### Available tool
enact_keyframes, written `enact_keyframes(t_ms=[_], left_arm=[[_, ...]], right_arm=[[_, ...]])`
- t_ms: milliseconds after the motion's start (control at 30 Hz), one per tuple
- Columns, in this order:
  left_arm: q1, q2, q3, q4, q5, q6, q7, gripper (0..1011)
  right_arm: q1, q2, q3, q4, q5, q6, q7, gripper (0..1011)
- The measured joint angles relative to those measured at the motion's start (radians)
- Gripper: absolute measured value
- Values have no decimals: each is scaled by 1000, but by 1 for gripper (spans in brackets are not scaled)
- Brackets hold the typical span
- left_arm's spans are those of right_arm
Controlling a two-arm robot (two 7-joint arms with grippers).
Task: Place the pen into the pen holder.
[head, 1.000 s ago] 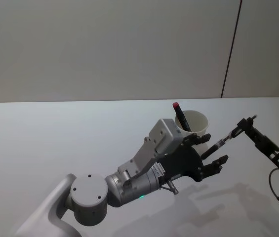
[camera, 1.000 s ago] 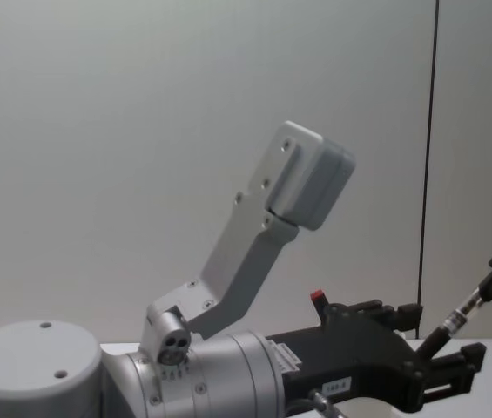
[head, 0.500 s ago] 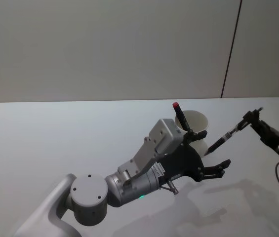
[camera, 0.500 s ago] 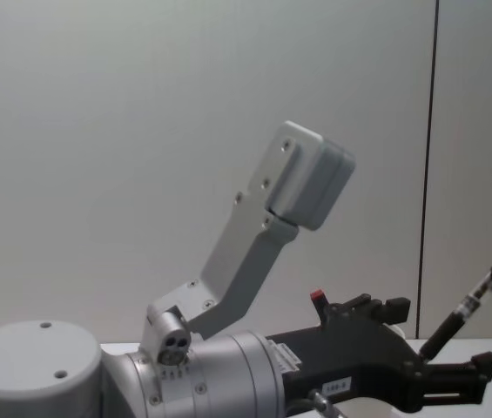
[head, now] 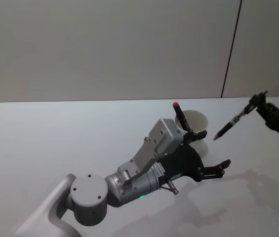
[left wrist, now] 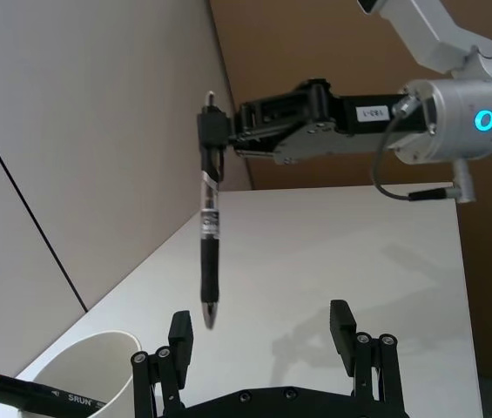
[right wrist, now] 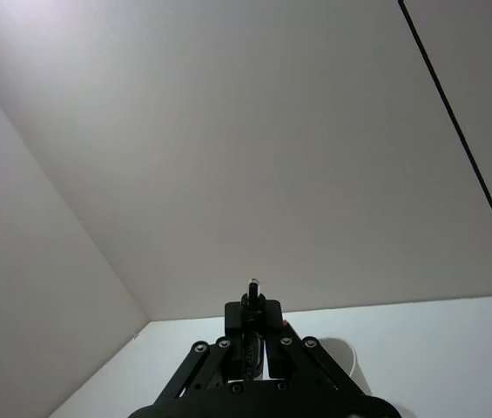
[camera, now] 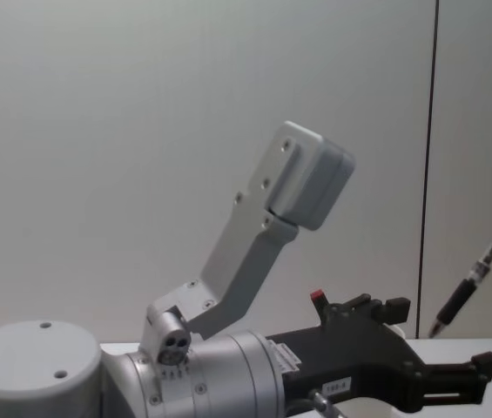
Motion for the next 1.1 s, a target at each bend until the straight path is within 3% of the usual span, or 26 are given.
enact_keyframes(t_ms=[533,1100], left_arm=[[0,0,0,0,0,0,0,1002],[0,0,0,0,0,0,0,1003]], right_arm=[[165,-7,-30,130,-122,-15,84,130],[349,-53,-87,359,-230,-34,179,131]])
